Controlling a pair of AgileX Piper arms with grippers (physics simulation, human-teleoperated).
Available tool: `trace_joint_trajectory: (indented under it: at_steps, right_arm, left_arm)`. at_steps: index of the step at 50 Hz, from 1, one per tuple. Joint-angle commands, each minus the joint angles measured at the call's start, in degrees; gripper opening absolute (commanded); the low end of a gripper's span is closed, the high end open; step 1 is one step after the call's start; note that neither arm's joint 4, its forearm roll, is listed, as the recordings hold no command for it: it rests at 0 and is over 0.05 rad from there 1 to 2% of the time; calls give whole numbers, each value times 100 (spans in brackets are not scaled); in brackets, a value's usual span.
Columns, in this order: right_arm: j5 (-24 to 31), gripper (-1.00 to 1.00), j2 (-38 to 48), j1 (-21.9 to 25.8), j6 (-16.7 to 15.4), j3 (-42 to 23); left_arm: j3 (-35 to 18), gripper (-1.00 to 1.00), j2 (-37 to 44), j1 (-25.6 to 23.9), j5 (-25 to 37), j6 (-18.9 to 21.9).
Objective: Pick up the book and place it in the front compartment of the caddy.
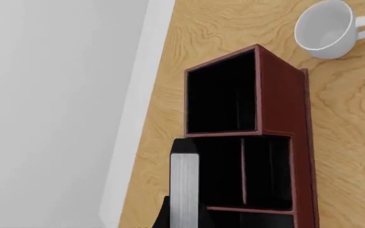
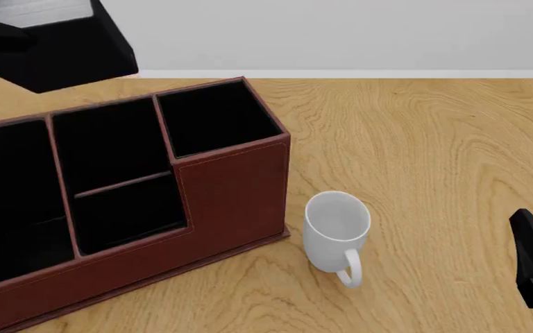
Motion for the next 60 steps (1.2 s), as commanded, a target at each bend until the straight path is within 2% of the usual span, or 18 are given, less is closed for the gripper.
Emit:
trace_joint_trajectory:
  at_steps: [1,6,12,26,42,60]
  right_arm:
    - [0,100,0,1,1,0]
    - [-1,100,2,0,2,0]
    - [1,100,-2,-1,0,0]
    - [-1,100,1,-1,0,0]
    - [1,100,-1,-1,1,0]
    - [1,100,-2,0,0,0]
  left_arm:
    - [-322,-100,107,-9,203,-111]
    - [-521,-100,218,-3,281,-230]
    - [-447,-100,217,79,309,-172]
    - [-139,-100,130,191,281,-9]
    - [94,-100,52,-34,209,-172]
    - [483,-100,-42,29,25,-221]
